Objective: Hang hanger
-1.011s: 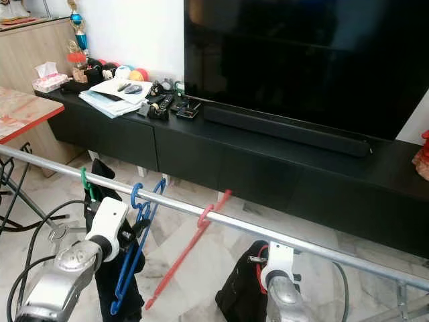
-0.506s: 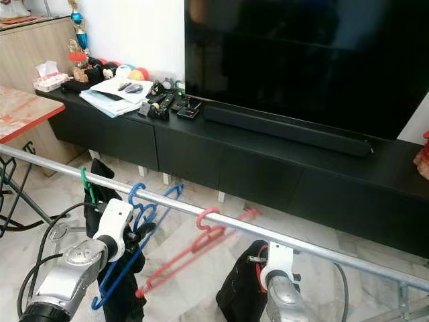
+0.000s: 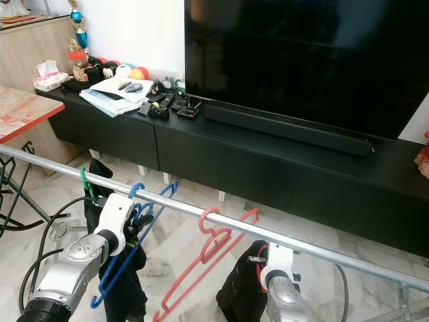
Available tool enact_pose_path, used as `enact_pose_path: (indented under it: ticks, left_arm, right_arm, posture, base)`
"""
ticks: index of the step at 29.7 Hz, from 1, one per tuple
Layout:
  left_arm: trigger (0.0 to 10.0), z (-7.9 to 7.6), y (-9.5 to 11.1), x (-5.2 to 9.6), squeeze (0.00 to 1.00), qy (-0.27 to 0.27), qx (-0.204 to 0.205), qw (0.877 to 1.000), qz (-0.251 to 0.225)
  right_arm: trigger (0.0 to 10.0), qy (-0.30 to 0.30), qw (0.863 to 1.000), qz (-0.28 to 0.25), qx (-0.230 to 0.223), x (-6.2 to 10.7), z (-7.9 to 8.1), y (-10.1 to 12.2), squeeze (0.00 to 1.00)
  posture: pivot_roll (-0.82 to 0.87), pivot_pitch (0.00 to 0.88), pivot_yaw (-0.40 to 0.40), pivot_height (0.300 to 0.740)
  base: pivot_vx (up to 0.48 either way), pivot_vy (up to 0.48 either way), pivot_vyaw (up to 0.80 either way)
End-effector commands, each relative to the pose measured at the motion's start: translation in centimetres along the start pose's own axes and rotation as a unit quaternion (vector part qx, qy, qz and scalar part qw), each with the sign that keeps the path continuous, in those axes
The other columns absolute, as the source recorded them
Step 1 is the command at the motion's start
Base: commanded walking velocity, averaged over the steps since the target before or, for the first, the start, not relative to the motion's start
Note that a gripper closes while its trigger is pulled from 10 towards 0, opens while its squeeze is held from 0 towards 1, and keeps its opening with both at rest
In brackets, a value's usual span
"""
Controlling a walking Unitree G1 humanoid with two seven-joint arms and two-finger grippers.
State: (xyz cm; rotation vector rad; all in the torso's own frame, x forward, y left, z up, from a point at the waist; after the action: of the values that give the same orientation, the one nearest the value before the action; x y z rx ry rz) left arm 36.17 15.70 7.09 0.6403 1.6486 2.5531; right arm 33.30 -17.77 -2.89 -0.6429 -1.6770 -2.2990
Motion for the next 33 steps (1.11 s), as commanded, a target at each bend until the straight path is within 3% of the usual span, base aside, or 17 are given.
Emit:
enact_pose_path:
  ticks: [1,12,24,33]
  left_arm:
    - [0.0,-0.2,-0.2,-0.1,0.0,-0.005,0.001,1.0,0.001]
    - [0.0,-0.5,-1.2,-0.1,0.0,-0.011,-0.01,0.999,0.028]
    - [0.0,-0.5,-1.1,-0.1,0.0,0.003,-0.008,1.0,0.028]
    - [0.0,0.2,1.0,0.9,0.0,0.037,0.006,0.999,-0.028]
  right_arm:
    - [10.0,-0.002,1.0,-0.005,-0.001,-0.1,-0.1,0.4,0.0]
    - [10.0,-0.001,1.0,-0.003,-0.001,-0.1,-0.1,0.3,0.0]
    - [10.0,-0.001,1.0,-0.003,-0.001,-0.1,-0.1,0.2,0.0]
    - [10.0,-0.005,1.0,-0.006,-0.004,0.0,-0.3,0.3,0.0]
  posture:
    - [0.15,0.0,-0.055,0.74]
    - [0.16,0.0,-0.055,0.74]
    - [0.16,0.0,-0.055,0.74]
    - [0.16,0.0,-0.053,0.74]
  base:
    - [0.0,0.0,0.0]
    - [0.0,0.0,0.0]
    - [0.0,0.0,0.0]
    - [0.0,0.0,0.0]
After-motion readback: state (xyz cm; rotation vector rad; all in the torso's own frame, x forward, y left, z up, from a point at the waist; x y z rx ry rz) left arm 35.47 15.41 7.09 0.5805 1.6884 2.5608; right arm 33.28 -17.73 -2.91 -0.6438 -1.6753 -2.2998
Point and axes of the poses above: a point about 5 cm out from each wrist's last joint towards the gripper, its own x axis pointing back from the gripper into the wrist, its own y axis along the axis of the wrist's last joint, z = x × y, the point moved 5 cm from there along -x, pointing out of the wrist towards the gripper, and after that the axes turned 15 degrees about -x, right-handed, at the moved point
